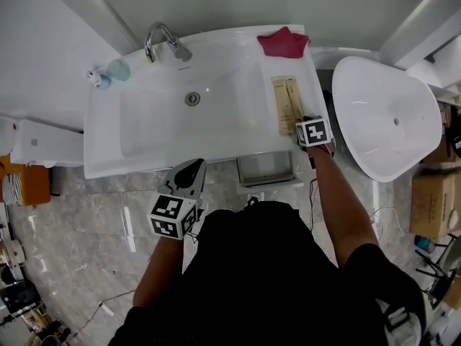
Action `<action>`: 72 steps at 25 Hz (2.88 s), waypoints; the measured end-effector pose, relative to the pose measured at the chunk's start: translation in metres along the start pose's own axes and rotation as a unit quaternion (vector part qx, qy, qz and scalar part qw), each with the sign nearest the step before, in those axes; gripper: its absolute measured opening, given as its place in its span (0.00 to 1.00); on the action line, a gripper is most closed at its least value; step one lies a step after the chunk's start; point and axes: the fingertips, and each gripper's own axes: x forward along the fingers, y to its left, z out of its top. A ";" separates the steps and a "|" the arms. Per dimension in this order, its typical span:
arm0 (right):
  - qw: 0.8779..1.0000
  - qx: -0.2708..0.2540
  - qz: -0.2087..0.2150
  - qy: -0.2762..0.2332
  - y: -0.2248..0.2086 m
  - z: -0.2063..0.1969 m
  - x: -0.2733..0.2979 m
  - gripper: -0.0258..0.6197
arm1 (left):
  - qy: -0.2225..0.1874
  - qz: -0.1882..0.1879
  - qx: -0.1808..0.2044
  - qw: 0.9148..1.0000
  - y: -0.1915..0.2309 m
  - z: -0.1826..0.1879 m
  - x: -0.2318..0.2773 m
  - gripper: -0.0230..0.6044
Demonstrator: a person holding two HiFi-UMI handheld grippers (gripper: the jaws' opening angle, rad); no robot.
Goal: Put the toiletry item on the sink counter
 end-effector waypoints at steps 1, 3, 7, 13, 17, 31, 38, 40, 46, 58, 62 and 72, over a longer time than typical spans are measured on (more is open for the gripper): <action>1.000 0.012 -0.001 -0.003 -0.002 0.001 -0.002 0.15 | 0.000 0.001 -0.001 1.000 0.001 -0.001 -0.004 0.04; 0.999 0.038 -0.006 -0.013 -0.007 0.001 -0.008 0.10 | -0.002 0.003 -0.003 1.000 0.004 -0.004 -0.012 0.04; 0.997 0.071 -0.016 -0.035 -0.012 0.003 -0.022 0.07 | -0.004 0.009 -0.014 1.000 0.015 -0.010 -0.027 0.04; 0.989 0.128 -0.025 -0.072 -0.007 0.000 -0.049 0.06 | -0.010 0.006 -0.019 1.000 0.023 -0.017 -0.046 0.04; 0.987 0.131 -0.018 -0.095 0.013 -0.005 -0.075 0.06 | -0.019 0.001 -0.021 1.000 0.021 -0.019 -0.060 0.04; 0.982 0.094 0.042 -0.157 0.101 -0.033 -0.168 0.06 | -0.026 -0.019 -0.026 0.999 -0.001 -0.056 -0.109 0.04; 0.986 0.035 0.071 -0.148 0.151 -0.075 -0.185 0.06 | -0.024 -0.021 -0.034 0.999 -0.016 -0.082 -0.133 0.04; 0.988 0.018 0.076 -0.137 0.161 -0.089 -0.184 0.06 | -0.025 -0.016 -0.040 0.999 -0.016 -0.090 -0.139 0.04; 0.990 -0.030 0.086 -0.111 0.184 -0.123 -0.180 0.06 | -0.019 -0.008 -0.053 0.998 -0.017 -0.114 -0.150 0.04; 0.968 -0.235 0.089 0.003 0.182 -0.172 -0.129 0.06 | -0.019 0.030 -0.076 0.996 -0.003 -0.112 -0.139 0.04; 0.951 -0.294 0.087 0.040 0.162 -0.178 -0.101 0.06 | -0.017 0.037 -0.086 0.995 -0.009 -0.103 -0.124 0.04; 0.891 -0.421 0.107 0.131 0.123 -0.205 -0.023 0.06 | -0.015 0.083 -0.097 0.992 -0.015 -0.084 -0.105 0.04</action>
